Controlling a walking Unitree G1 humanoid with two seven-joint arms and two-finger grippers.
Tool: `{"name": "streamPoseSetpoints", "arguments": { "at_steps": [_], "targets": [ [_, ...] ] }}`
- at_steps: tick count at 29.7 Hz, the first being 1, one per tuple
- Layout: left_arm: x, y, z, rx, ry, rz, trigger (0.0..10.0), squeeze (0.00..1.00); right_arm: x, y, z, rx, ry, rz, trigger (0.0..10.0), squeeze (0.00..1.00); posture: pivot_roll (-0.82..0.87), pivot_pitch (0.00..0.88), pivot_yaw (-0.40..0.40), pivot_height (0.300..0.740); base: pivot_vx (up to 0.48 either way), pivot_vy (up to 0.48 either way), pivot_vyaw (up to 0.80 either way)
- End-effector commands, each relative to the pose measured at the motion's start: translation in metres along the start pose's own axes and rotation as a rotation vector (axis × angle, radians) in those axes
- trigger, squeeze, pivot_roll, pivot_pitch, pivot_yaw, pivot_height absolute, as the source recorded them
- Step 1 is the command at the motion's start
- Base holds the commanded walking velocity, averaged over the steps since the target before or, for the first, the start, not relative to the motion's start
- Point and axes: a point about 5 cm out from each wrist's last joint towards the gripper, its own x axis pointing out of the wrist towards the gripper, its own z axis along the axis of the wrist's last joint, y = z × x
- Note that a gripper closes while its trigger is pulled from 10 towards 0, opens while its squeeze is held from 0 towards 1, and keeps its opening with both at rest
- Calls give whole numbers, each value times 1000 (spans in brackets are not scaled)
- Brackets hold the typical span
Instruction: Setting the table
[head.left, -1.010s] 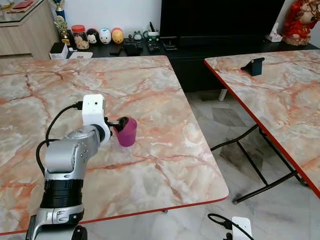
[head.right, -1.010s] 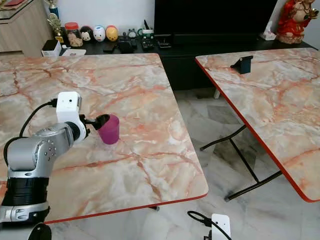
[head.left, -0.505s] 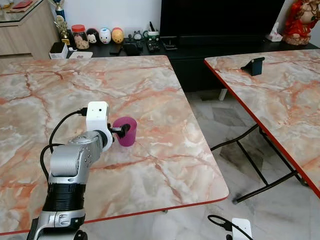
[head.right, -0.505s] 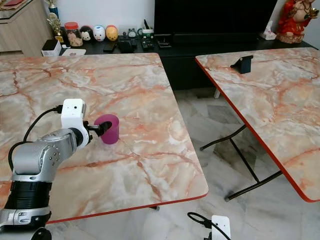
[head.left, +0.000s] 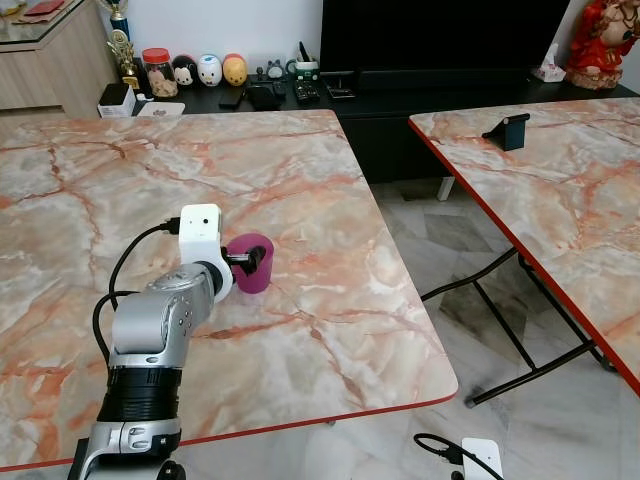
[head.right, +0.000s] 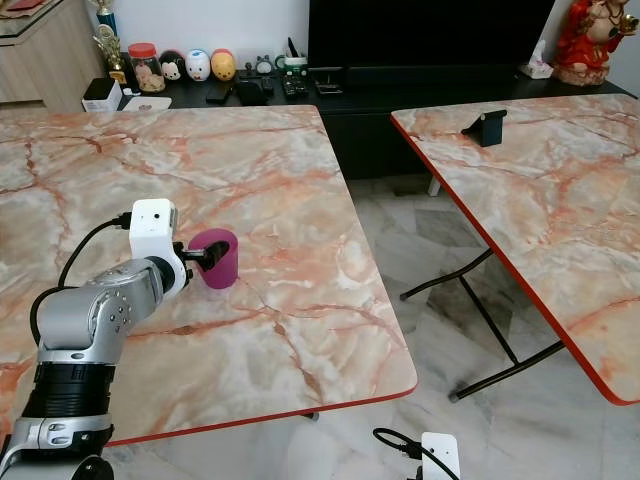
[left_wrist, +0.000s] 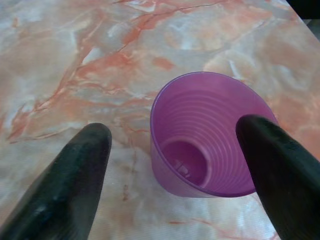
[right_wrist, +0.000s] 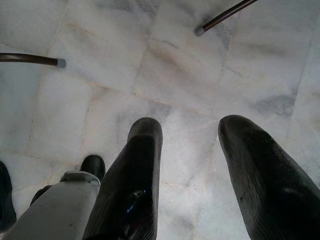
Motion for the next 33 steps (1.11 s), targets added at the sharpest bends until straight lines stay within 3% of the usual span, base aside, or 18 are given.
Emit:
{"name": "streamPoseSetpoints", "arguments": {
  "at_steps": [1,33],
  "targets": [
    [1,-2,3,13,-12,10,0,0,0,-2,-3,-5,11,-4,10000,0,133,0,-57,728,0,0,0],
    [0,-9,-3,33,18,-6,0,0,0,-2,-2,4,4,-4,10000,0,133,0,-59,728,0,0,0]
  ]
}}
